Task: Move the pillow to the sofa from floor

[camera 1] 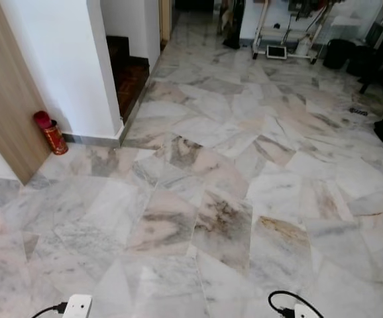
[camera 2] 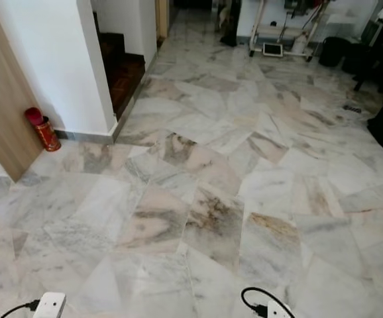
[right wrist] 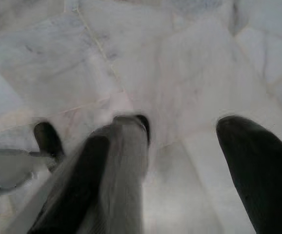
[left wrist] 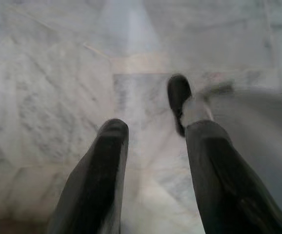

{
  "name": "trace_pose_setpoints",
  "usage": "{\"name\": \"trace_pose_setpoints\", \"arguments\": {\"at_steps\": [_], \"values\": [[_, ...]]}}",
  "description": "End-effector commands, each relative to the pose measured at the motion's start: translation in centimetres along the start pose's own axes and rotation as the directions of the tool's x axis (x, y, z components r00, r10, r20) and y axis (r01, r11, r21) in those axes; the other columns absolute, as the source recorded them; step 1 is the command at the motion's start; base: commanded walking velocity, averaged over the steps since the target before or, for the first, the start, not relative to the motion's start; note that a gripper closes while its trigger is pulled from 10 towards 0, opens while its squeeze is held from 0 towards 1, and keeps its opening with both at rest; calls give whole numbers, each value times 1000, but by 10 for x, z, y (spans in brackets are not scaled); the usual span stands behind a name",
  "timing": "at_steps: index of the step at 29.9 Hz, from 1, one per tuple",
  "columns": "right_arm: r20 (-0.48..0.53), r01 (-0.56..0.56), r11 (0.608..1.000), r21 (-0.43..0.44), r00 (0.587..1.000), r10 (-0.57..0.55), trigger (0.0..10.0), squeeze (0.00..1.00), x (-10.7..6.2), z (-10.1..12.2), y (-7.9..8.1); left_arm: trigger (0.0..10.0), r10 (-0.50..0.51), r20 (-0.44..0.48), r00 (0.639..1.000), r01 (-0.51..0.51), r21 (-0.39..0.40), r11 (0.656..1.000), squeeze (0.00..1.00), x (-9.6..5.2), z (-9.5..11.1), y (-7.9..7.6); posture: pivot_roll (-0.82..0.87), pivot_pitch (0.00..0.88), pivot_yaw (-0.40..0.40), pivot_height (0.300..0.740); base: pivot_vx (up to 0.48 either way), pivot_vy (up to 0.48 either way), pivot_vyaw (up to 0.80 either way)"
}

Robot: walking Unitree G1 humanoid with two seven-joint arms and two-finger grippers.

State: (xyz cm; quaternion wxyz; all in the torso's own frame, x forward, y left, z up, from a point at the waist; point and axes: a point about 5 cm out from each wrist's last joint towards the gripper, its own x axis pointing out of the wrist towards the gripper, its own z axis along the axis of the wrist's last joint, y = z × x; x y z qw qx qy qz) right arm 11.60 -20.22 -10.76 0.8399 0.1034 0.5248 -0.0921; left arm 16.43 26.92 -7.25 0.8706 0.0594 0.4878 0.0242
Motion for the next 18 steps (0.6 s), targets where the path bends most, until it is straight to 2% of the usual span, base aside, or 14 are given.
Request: {"name": "trace_pose_setpoints", "arguments": {"at_steps": [1,6,18], "values": [[28,11,1000,-3,1000,-11,10000,0,1,11,-4,10000,-5,-43,999,5,-5,1000,0,-3,-13,4,6,0,-51,740,-319,0,0],[29,11,1000,2,1000,-11,10000,0,1,11,-4,10000,-26,-33,999,26,-4,1000,0,0,-10,-8,6,0,-52,740,-320,0,0],[30,11,1000,2,999,-11,10000,0,1,11,-3,10000,-30,-33,999,30,4,1000,0,0,-9,-10,5,0,-50,740,-313,0,0]]}}
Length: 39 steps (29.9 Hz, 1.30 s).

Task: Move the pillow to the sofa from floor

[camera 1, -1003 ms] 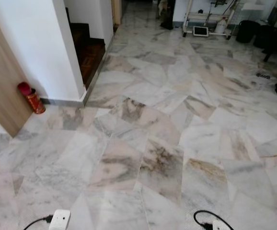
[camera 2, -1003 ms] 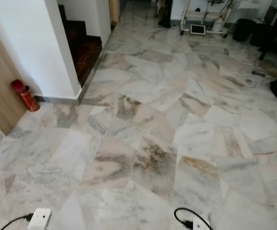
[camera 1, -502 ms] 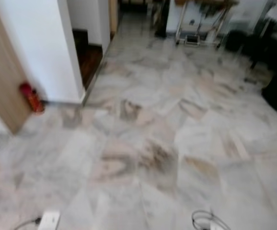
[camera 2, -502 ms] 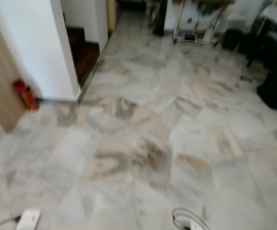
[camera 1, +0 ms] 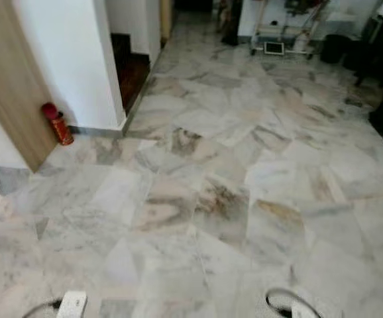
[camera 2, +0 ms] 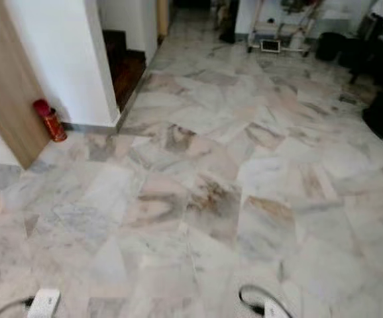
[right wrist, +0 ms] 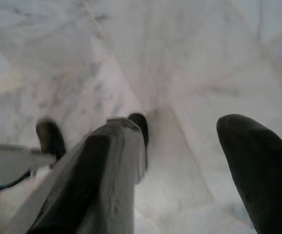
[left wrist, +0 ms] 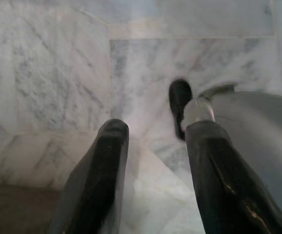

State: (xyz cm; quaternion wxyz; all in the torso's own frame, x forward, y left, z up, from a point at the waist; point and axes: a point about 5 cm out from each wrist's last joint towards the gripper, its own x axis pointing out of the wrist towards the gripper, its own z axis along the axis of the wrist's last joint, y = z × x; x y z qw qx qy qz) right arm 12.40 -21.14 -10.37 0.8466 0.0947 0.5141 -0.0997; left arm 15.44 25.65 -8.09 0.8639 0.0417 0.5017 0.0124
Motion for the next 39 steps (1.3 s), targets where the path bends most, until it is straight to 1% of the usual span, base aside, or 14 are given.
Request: {"name": "trace_pose_setpoints", "arguments": {"at_steps": [1,39], "values": [[2,-8,1000,7,1000,8,10000,0,0,0,3,10000,10,-3,1000,-10,21,1000,0,0,2,4,6,0,-50,740,-311,0,0],[0,-18,1000,0,1000,18,10000,0,1,0,5,10000,8,-4,1000,-8,29,1000,0,0,2,4,14,0,-47,740,-300,0,0]]}}
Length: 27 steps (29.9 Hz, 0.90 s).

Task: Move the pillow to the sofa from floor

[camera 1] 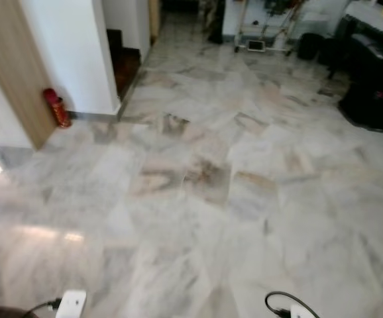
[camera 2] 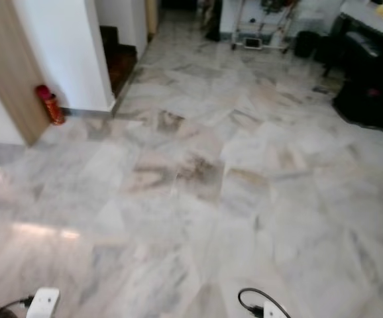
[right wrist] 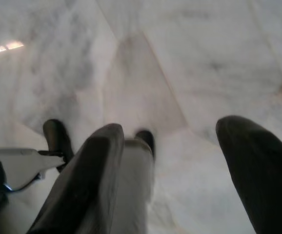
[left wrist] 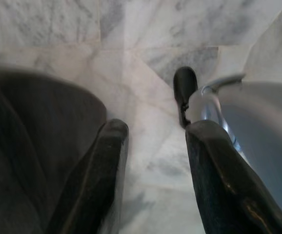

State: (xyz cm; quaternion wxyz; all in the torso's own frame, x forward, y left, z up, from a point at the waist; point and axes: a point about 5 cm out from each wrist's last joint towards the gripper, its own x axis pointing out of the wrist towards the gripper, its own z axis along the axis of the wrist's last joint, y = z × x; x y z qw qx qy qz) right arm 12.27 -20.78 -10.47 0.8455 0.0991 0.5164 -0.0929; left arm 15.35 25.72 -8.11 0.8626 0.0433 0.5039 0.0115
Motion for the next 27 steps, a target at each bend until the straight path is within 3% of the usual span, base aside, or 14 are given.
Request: {"name": "trace_pose_setpoints", "arguments": {"at_steps": [1,27], "values": [[8,-2,1000,-1,1000,2,10000,0,1,3,2,10000,8,1,1000,-8,25,1000,0,0,3,4,15,0,-48,740,-289,0,0],[13,0,1000,18,1000,0,10000,0,1,3,1,10000,5,1,1000,-5,23,1000,0,0,3,2,14,0,-50,740,-292,0,0]]}}
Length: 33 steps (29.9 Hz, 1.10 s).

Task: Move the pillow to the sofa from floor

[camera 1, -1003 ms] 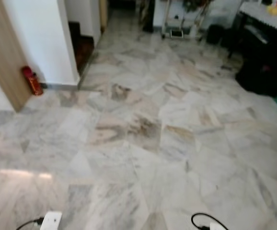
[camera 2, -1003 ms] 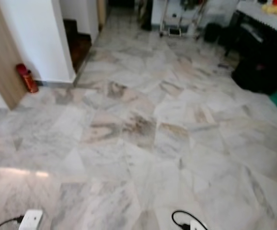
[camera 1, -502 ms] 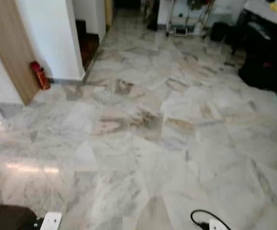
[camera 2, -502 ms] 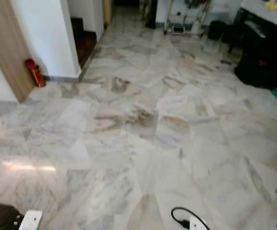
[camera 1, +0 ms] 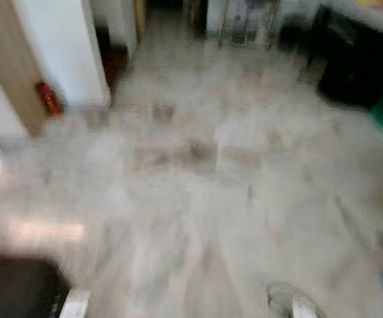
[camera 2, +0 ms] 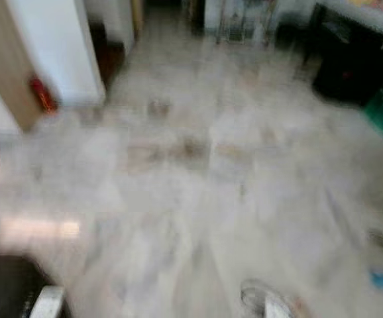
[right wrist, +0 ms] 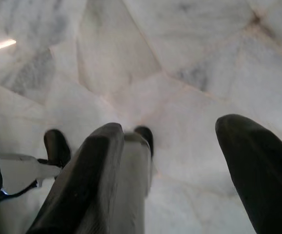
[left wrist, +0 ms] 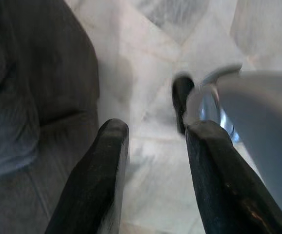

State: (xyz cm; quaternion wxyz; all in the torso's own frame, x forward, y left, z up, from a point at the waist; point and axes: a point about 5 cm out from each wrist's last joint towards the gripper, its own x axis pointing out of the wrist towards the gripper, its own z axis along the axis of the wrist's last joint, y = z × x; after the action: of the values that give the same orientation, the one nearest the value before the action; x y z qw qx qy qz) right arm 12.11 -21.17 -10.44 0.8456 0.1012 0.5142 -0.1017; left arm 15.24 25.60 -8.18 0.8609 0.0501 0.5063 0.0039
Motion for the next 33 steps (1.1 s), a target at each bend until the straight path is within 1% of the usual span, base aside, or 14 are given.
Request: {"name": "trace_pose_setpoints", "arguments": {"at_steps": [1,4,7,9,33], "values": [[8,-13,1000,4,1000,13,10000,0,1,3,6,10000,12,6,1000,-12,4,1000,0,0,4,4,14,0,-50,740,-292,0,0],[8,-14,1000,-1,1000,14,10000,0,1,3,6,10000,15,5,1000,-15,4,1000,0,0,4,4,14,0,-51,740,-279,0,0],[9,-19,1000,-25,1000,20,10000,0,1,4,6,10000,22,4,1000,-22,-2,1000,0,0,4,4,16,0,-52,740,0,0,0],[8,-20,999,-26,1000,20,10000,0,1,4,6,10000,23,4,1000,-23,-3,1000,0,0,4,4,16,0,-52,740,0,0,0],[3,-35,998,-49,999,36,10000,0,1,4,6,10000,41,7,999,-41,-25,999,0,0,3,5,20,0,-60,740,0,0,800]]}}
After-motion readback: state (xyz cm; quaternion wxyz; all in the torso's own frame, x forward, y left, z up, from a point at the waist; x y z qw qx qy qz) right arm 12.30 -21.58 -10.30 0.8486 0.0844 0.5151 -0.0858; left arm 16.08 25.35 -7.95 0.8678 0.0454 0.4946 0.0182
